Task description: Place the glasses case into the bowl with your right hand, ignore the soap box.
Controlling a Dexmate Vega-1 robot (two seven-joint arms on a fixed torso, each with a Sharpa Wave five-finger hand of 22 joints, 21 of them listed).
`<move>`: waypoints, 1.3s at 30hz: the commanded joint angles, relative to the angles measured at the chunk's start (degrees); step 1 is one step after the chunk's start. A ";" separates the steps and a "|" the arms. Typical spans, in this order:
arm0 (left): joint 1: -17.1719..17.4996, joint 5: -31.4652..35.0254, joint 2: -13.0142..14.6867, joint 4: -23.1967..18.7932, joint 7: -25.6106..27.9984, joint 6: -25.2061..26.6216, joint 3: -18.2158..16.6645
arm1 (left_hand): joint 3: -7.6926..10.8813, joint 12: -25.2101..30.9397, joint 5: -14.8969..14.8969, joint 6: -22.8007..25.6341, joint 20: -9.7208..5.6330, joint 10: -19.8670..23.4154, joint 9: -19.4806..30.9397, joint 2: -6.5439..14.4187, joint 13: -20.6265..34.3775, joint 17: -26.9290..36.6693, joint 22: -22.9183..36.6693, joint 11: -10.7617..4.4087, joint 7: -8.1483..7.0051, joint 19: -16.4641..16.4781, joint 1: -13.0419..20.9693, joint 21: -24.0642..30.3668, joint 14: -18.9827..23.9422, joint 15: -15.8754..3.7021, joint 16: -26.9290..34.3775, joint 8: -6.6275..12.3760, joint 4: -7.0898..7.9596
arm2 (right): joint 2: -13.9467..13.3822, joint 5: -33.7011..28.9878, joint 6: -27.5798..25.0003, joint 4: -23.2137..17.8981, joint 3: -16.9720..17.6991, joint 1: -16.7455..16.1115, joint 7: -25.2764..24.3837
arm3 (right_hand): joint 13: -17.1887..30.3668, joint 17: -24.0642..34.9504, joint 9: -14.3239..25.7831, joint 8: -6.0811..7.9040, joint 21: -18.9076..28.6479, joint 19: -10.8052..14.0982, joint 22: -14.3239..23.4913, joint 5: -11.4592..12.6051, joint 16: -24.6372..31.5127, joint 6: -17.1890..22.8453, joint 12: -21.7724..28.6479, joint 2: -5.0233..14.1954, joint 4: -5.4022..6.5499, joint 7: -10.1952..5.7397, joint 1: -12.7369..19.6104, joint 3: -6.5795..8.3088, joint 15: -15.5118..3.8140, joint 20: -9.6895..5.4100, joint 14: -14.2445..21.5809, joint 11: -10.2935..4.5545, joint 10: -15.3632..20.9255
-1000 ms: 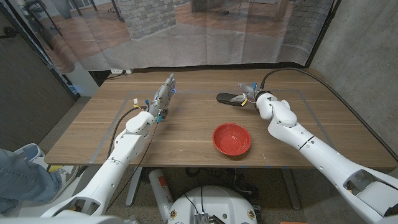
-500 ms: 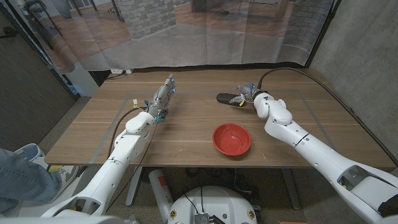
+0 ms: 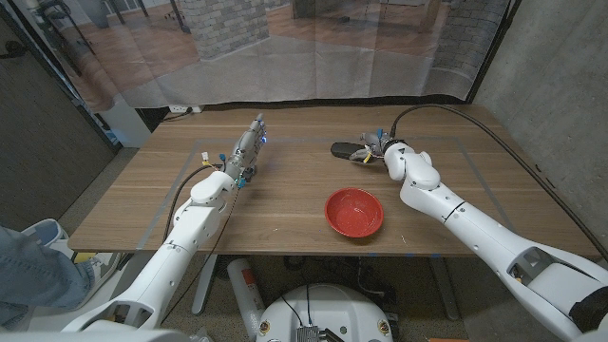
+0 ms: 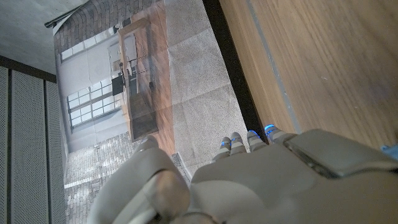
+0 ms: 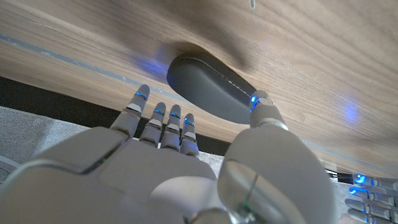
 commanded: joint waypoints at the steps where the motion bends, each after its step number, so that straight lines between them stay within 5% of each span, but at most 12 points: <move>1: 0.02 -0.06 0.26 0.35 -0.14 0.68 -0.07 | -0.19 0.25 0.29 -0.08 0.45 0.06 0.15 0.30 0.22 0.18 0.12 0.07 -0.37 -0.76 0.40 0.16 0.14 -0.09 0.16 0.05 0.02 | 0.83 -0.07 -0.42 2.91 -1.04 0.82 -1.51 | 0.13 0.24 0.13 0.41 0.35 0.48 0.14 0.76 0.63 0.96 0.48 -0.24 -0.01 -0.17 0.58 -0.23 -0.33 0.10 0.98 0.13 0.87; 21: 0.66 0.08 0.65 -0.39 0.28 1.71 -0.10 | -0.37 0.29 0.23 0.23 0.72 0.21 0.14 0.41 0.22 0.19 0.12 0.01 -0.46 -0.70 0.47 0.21 0.22 -0.15 0.18 0.14 0.01 | 1.47 2.02 -0.44 6.10 -1.61 1.37 -3.88 | 0.17 0.29 0.16 0.73 0.88 3.23 0.18 1.79 0.97 3.47 1.39 -0.09 0.13 -0.73 1.35 -0.30 -1.65 -0.71 3.95 -0.85 4.20; 39: 0.11 0.52 0.42 -0.19 0.33 2.67 0.74 | -0.56 0.22 0.18 0.32 0.85 0.09 0.14 0.54 0.23 0.19 0.13 0.01 -0.51 -0.76 0.56 0.20 0.17 -0.19 0.15 0.12 0.00 | 0.95 2.95 -0.80 5.85 -1.14 0.43 -6.78 | 0.18 0.33 0.39 2.62 1.11 7.64 0.28 2.95 2.07 13.03 3.79 1.22 0.72 -3.77 2.79 -0.17 -4.19 -2.50 12.85 -3.17 13.45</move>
